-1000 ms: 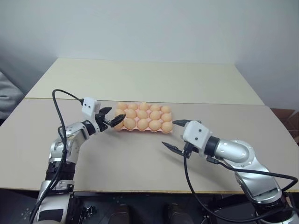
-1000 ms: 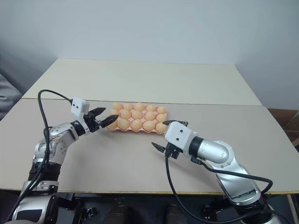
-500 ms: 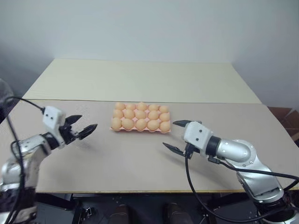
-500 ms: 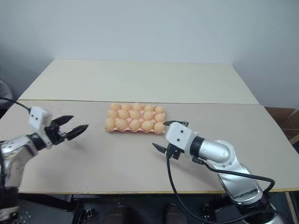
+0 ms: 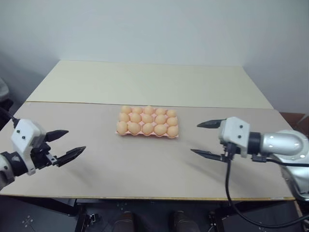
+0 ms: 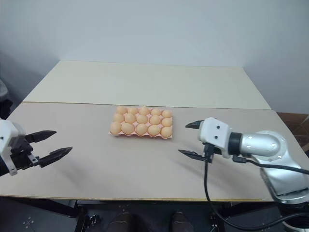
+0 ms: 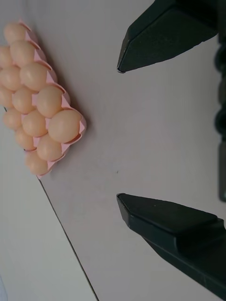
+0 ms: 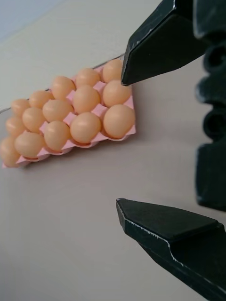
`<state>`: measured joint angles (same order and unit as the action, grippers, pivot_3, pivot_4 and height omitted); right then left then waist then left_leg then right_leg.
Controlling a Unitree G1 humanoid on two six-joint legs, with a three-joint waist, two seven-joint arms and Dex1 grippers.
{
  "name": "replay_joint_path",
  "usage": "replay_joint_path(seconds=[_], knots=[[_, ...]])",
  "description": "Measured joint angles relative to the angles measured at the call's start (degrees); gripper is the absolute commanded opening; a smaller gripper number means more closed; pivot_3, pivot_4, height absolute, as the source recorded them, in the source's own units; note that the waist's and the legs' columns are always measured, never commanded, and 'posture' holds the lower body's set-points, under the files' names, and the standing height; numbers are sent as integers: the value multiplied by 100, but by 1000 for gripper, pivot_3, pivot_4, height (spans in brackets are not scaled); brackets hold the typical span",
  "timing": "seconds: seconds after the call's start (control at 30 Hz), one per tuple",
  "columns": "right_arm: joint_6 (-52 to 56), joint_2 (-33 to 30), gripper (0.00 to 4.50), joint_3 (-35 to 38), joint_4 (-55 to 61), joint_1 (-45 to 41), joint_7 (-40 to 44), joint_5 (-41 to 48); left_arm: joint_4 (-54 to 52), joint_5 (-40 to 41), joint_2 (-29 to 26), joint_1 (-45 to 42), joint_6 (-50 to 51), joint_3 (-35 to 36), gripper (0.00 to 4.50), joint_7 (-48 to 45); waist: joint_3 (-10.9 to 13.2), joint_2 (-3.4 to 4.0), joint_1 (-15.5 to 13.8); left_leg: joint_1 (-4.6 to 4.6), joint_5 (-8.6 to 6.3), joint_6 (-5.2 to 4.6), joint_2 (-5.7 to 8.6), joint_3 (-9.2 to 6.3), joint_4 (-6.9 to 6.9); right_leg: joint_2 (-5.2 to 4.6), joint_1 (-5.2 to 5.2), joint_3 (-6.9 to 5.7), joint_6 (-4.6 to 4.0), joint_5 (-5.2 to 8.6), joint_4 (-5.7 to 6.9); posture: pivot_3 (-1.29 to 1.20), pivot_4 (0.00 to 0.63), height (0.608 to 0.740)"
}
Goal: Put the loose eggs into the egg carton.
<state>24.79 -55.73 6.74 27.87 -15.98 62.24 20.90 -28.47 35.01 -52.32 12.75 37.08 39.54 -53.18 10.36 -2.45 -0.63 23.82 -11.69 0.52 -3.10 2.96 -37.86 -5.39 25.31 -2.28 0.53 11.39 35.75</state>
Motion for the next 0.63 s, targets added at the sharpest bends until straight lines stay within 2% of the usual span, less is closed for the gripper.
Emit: replay_joint_path(seconds=[0.2, 0.63], knots=[[-236, -450, 4500, 305, -536, -87, 614, 199, -489, 218, -33, 439, 114, 449, 4464, -218, 1, 3, 3, -4, -4, 7, -4, 1, 1, 4, 2, 0, 0, 0, 2, 0, 150, 740], [-563, -548, 4500, 335, -716, 70, 719, 103, -599, 577, -128, 483, 312, 620, 4464, -263, 4, 7, -1, -1, -3, 6, -5, 6, 1, 5, 5, 3, 0, 0, 1, 0, 150, 740]])
